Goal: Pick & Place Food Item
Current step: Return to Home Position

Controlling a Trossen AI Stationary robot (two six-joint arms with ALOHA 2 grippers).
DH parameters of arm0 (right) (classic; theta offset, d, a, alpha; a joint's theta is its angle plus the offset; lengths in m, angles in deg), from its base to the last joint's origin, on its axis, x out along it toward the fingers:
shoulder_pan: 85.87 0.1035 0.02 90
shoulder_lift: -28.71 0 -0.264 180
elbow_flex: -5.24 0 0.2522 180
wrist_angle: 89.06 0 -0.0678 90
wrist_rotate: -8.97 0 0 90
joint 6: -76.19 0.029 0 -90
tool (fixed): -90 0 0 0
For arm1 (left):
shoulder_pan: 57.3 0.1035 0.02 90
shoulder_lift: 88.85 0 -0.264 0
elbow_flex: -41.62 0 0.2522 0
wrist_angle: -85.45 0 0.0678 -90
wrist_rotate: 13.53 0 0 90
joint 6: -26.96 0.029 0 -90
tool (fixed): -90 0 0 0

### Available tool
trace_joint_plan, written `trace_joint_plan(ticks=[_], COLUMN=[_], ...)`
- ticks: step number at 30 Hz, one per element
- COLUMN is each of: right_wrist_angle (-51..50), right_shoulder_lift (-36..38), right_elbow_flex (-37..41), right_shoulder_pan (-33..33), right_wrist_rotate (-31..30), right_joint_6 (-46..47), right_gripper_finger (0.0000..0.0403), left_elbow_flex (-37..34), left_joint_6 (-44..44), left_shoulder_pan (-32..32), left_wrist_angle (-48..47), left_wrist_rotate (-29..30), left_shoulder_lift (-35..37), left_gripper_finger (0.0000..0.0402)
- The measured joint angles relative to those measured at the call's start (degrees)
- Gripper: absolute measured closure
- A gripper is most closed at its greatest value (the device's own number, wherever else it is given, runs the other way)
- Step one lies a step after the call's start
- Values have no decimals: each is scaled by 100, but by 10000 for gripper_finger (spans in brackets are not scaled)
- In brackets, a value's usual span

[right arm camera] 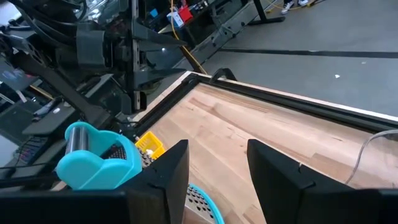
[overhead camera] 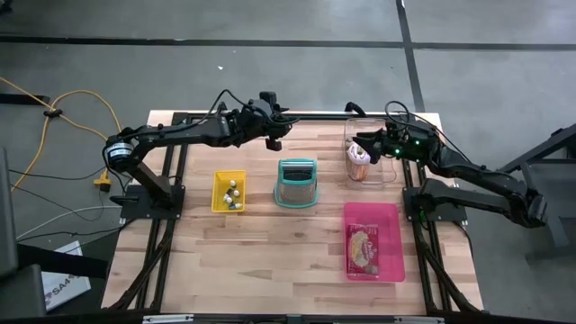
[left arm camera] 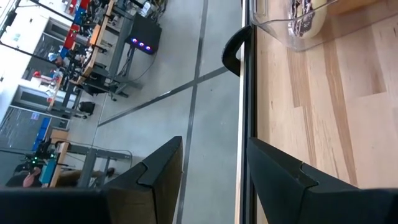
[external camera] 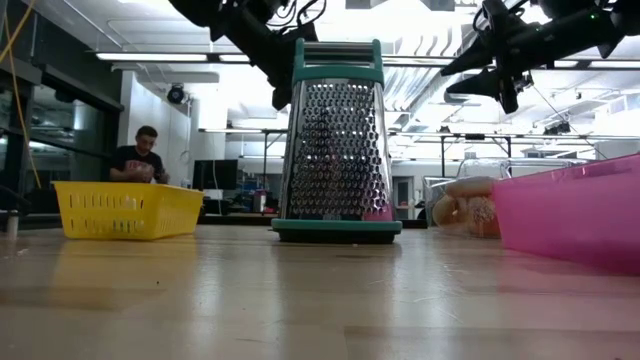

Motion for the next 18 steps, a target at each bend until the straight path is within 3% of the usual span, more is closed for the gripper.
trace_joint_plan(ticks=[18], right_wrist_angle=[-4], right_shoulder_lift=[0], right_elbow_flex=[0], right_shoulder_pan=[0], right_wrist_rotate=[34], right_joint_6=[-144], right_gripper_finger=[251], left_elbow_flex=[0], left_joint_6=[0], left_shoulder_pan=[0], left_wrist_angle=[3], left_wrist_rotate=[-17], left_shoulder_lift=[0], left_gripper_finger=[228])
